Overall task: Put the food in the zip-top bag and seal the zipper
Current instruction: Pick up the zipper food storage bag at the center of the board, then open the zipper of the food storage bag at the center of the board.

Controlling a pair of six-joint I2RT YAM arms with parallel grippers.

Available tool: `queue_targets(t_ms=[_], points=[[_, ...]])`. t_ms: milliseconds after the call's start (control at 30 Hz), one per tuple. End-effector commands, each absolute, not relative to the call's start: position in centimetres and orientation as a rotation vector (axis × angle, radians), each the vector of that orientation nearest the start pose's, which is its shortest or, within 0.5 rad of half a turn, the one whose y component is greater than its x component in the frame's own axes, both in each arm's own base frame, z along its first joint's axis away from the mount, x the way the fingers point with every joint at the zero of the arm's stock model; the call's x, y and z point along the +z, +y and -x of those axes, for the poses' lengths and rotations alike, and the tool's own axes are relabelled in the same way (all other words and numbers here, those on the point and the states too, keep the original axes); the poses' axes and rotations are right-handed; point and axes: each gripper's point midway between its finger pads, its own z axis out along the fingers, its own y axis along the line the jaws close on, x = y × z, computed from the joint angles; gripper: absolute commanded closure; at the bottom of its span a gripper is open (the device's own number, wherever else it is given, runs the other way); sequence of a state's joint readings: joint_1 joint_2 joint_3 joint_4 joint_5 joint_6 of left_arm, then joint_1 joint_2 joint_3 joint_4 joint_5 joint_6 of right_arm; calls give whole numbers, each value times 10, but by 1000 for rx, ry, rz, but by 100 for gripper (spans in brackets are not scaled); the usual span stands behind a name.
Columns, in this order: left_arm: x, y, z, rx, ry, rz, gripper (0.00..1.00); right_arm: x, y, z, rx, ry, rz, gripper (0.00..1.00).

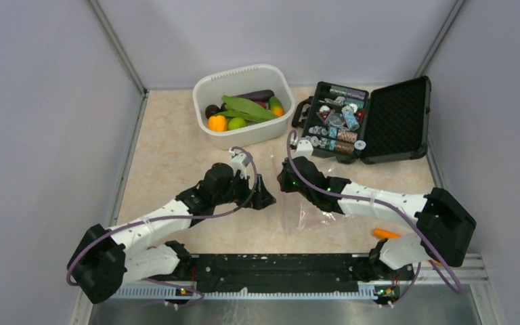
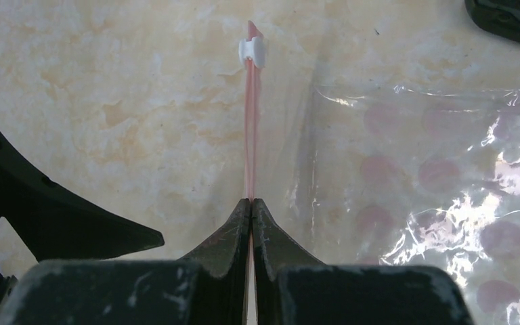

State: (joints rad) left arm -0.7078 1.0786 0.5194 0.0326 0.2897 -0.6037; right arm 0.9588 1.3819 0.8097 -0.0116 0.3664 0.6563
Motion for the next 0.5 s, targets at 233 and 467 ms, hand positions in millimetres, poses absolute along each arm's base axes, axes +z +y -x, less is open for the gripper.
queue_targets(t_ms=[233,467], points=[[131,-289,-211,-981,2227,-287,11,154,309,-265,674,2075,25,100],[113,-275,-218,-823,2296,-229,20,157,309,-265,693,2069,19,100]])
